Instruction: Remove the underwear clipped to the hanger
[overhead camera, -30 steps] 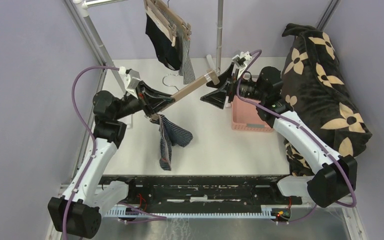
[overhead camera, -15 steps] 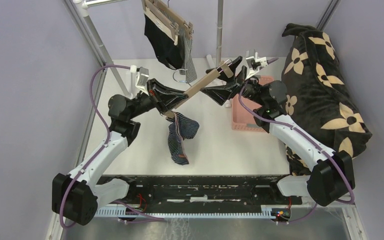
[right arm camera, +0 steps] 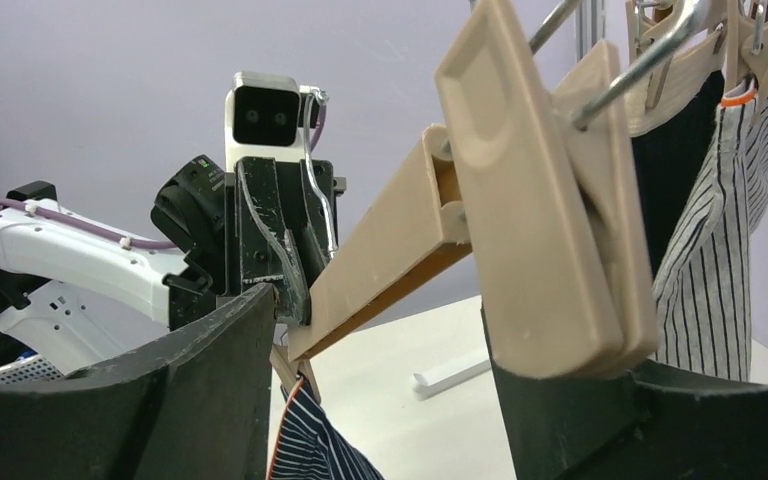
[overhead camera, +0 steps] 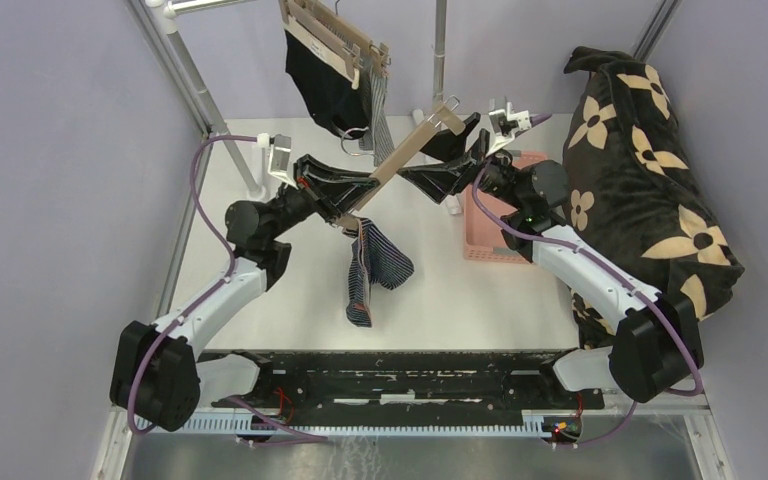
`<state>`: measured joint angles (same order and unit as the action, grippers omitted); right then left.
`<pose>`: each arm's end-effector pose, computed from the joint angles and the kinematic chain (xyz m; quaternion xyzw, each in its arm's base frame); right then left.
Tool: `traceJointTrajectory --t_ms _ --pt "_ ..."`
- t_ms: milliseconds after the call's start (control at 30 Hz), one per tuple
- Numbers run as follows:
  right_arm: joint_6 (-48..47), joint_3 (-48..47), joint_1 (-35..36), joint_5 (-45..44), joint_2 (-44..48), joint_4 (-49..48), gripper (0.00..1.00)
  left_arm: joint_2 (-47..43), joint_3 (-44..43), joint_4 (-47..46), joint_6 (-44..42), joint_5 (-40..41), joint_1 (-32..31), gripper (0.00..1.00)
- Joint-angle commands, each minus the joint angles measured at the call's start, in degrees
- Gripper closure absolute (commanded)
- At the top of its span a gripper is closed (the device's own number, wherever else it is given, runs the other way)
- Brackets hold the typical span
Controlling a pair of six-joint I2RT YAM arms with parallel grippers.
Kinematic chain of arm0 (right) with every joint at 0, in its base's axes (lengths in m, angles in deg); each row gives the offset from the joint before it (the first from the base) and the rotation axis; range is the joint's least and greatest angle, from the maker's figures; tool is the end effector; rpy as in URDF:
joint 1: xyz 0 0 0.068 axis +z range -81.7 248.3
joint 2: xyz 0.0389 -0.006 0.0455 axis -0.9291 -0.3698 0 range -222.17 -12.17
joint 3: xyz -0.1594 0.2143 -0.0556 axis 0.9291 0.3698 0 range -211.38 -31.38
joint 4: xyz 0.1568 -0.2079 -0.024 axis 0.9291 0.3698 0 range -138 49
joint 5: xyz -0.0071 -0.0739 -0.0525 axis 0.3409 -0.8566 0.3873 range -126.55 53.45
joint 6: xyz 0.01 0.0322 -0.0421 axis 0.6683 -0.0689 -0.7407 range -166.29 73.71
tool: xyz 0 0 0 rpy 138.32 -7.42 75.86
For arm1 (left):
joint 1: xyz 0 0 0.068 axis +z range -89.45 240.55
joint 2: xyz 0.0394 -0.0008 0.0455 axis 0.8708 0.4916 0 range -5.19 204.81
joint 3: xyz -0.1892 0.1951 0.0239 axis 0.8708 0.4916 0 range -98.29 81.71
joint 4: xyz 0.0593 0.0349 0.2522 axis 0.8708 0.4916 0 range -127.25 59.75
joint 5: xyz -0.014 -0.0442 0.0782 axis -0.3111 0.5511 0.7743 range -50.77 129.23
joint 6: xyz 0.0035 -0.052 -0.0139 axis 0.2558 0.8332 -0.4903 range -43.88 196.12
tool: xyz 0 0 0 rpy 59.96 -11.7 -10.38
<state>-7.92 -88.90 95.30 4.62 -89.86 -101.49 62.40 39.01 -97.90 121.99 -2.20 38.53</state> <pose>0.2555 0.1564 0.3987 -0.2639 0.4728 0.5854 0.6033 0.2216 -0.1151 0.3677 0.2199 0.4822 -0.5987 0.6006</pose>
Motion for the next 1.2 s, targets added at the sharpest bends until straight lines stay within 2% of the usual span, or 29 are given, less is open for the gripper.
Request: traceJointTrajectory --t_ms 0,133,267,633,700,733,767,800,1067,1100,1167 --pt "1.09 -2.83 0.48 -0.48 0.29 -4.90 0.18 1.55 0.21 -11.42 4.98 3.09 -1.08 0.97" --pt "1.09 -3.30 0.68 -0.80 0.17 -5.13 0.23 3.13 0.36 -14.25 6.22 3.10 -2.05 0.97" --pt "1.63 -4.24 0.72 -0.83 -0.41 -5.92 0.36 4.14 0.24 -15.28 6.60 3.47 -3.00 0.97" --pt "3.35 -5.65 1.20 0.43 -2.17 -7.02 0.51 6.14 -0.67 -18.98 7.38 5.79 -4.43 0.97" --pt "3.37 -5.91 1.25 1.08 -2.20 -6.79 0.60 6.96 -1.07 -19.76 7.88 5.88 -4.66 0.97" --pt "3.33 -6.07 1.23 1.37 -2.26 -6.50 0.68 7.28 -1.27 -20.05 8.04 5.84 -4.77 0.97" --pt "3.19 -6.44 1.21 1.87 -2.29 -6.07 0.86 7.72 -1.39 -20.31 8.21 5.90 -4.85 0.97" --pt "2.96 -6.66 1.25 2.04 -2.28 -5.26 0.97 7.98 -1.50 -20.57 8.39 5.92 -4.96 0.97" --pt "-0.42 -6.02 1.31 0.10 -0.11 0.03 0.99 8.44 -2.08 -18.35 8.74 5.90 -5.18 0.96" --pt "-0.68 -6.07 1.33 0.06 0.19 0.39 0.99 8.29 -2.12 -17.06 8.86 6.33 -5.15 0.92" --pt "-0.74 -6.18 1.36 -0.02 0.55 0.46 0.99 7.74 -2.02 -14.71 8.52 6.51 -5.20 0.77"
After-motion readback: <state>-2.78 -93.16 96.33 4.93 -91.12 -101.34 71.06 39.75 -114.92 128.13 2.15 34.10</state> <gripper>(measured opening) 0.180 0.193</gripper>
